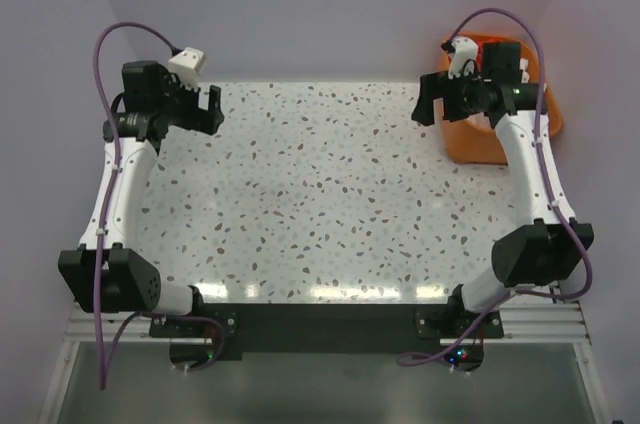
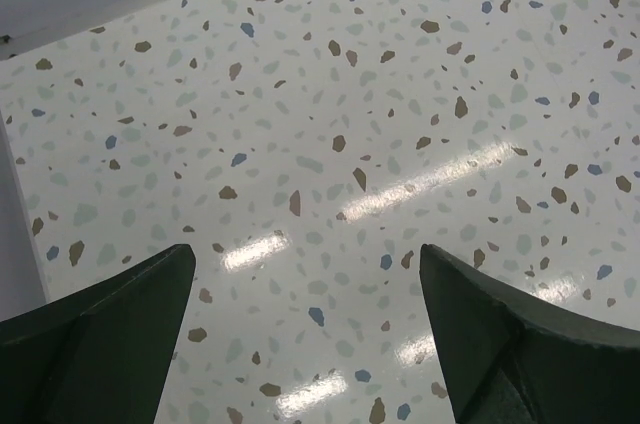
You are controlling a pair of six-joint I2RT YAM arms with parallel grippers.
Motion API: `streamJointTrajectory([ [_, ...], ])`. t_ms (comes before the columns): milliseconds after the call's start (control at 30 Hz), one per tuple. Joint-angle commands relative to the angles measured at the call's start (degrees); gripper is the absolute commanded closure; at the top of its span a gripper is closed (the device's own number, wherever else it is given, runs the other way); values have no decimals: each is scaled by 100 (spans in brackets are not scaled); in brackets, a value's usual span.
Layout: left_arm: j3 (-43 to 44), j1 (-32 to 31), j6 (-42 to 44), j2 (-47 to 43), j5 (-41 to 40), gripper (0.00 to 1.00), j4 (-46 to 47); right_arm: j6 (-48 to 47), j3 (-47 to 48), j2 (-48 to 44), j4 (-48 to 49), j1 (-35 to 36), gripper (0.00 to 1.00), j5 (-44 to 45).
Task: Fold and stack the t-shirts
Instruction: Grab the tshirt from the pile
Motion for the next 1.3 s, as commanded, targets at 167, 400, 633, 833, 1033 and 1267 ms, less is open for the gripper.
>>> streamJointTrajectory([
  [167,881,-59,-94,487,15,0,509,1360,631,155,575,-1774,2,424],
  [400,978,-41,-261,777,165,0,720,1572,1456,1366,892,-2135,2,2181],
  [633,1022,-50,-147,1084,130,0,747,1669,2169,2641,1331,-2135,1,3203],
  [833,1206,-50,2,1357,-11,0,668,1528,2513,3320,1612,-2135,1,3538],
  [1033,1487,-59,46,1656,-37,0,492,1528,2293,3540,1754,-2127,1,3652],
  [1267,1654,-50,-15,1796,-37,0,378,1695,2099,3751,1684,-2135,2,3134],
])
